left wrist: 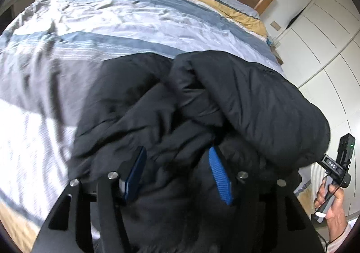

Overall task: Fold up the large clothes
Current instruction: 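Carry the held hem over the coat body toward the hood with both grippers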

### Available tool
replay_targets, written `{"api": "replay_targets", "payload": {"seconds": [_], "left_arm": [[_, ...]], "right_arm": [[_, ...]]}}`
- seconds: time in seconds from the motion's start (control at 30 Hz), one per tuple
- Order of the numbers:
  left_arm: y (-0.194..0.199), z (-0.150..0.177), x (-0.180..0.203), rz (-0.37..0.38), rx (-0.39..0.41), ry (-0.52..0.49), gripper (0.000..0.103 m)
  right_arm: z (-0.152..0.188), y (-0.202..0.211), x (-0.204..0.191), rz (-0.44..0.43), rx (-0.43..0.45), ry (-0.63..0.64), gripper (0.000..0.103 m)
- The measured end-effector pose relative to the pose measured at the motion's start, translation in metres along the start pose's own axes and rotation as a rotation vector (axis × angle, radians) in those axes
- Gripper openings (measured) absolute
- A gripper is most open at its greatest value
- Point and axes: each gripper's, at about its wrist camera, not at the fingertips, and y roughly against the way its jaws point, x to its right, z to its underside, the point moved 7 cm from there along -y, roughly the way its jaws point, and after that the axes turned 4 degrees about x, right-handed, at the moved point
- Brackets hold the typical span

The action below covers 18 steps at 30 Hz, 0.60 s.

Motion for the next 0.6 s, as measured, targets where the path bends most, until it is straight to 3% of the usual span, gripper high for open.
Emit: {"api": "replay_targets", "payload": {"seconds": [0.13, 0.23, 0.3, 0.37, 0.6], "left_arm": [[0.036, -0.002, -0.007, -0.008, 0.008, 0.026, 0.056], [0.054, -0.022, 0.003, 0.005, 0.042, 0.014, 0.057], [0.059, -0.042, 0.016, 0.020, 0.071, -0.002, 0.063], [0.058, -0.060, 0.029, 0.033, 0.093, -0.018, 0.069], [0.024, -0.096, 0.075, 0.069, 0.090, -0.073, 0.069]], "right_arm": [[0.000, 0.028, -0.007, 0.028, -0.009, 0.018, 0.044], [-0.019, 0.047, -0.027, 0.023, 0.028, 0.045, 0.059], [-0.039, 0.055, -0.046, 0.002, 0.058, 0.065, 0.061], [-0.055, 0.056, -0.063, -0.016, 0.077, 0.085, 0.069], [-0.081, 0.018, -0.123, -0.070, 0.054, 0.196, 0.076]]}}
